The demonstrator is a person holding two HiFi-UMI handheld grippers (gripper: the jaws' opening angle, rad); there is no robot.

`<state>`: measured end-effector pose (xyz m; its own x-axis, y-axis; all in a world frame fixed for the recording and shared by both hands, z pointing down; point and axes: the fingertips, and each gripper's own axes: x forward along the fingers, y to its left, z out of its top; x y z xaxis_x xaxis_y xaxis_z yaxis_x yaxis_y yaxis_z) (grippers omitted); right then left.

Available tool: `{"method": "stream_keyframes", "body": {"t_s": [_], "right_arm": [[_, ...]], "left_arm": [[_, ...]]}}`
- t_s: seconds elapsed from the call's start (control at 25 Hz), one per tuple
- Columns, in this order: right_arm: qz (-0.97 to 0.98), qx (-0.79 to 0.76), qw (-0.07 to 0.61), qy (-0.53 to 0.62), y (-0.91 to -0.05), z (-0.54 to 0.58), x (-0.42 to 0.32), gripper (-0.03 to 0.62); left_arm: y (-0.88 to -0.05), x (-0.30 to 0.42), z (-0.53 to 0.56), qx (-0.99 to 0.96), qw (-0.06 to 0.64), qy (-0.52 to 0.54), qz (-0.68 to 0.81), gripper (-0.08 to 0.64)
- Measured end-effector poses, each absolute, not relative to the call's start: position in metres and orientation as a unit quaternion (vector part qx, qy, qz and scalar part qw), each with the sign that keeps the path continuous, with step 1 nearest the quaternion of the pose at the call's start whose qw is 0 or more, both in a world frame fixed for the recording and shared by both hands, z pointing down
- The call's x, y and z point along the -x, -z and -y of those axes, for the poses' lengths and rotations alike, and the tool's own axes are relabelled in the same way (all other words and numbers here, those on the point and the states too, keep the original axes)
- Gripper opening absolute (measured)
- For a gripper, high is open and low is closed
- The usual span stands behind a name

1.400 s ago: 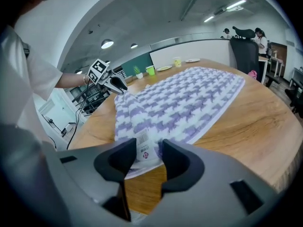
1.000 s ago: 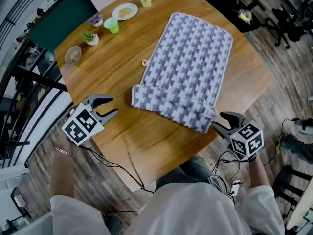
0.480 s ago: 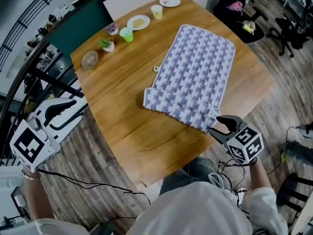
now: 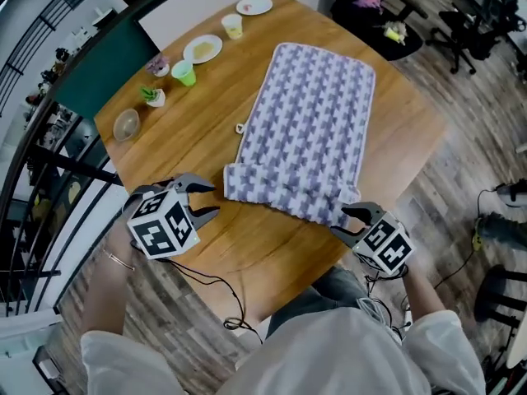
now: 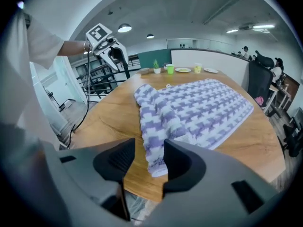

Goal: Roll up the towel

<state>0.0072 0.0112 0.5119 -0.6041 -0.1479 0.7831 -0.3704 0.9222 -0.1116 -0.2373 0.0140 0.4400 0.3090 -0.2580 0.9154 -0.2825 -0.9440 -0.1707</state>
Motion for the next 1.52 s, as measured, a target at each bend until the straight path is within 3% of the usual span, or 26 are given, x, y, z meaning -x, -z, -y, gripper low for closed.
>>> {"method": "stream_keyframes", "body": {"t_s": [0.44,0.56,0.92,1.2,1.52], "right_arm": [[0.84,-0.15,0.513,-0.087,-0.584,-0.018,-0.026,0.192],[0.836,-0.159,0.518,-0.085,-0.59,-0.013,-0.031,0.151],[0.835,-0.167,0.512,-0.111,-0.59,-0.007,-0.033,0.024],[0.85,-0.112,0.48,-0.186,-0.557,-0.012,-0.035,0.02],[0.863,-0.144,0.452,-0.176,-0.512,0.008,-0.056,0.02]], "left_arm": [[-0.568,0.217,0.014,-0.785,-0.017,-0.609,0.111,0.166],[-0.582,0.215,0.021,-0.785,-0.007,-0.606,0.124,0.156],[-0.588,0.215,0.023,-0.786,0.009,-0.601,0.144,0.041],[-0.555,0.222,0.014,-0.805,0.067,-0.584,0.086,0.037],[-0.517,0.204,0.035,-0.801,0.069,-0.582,0.124,0.038]]}}
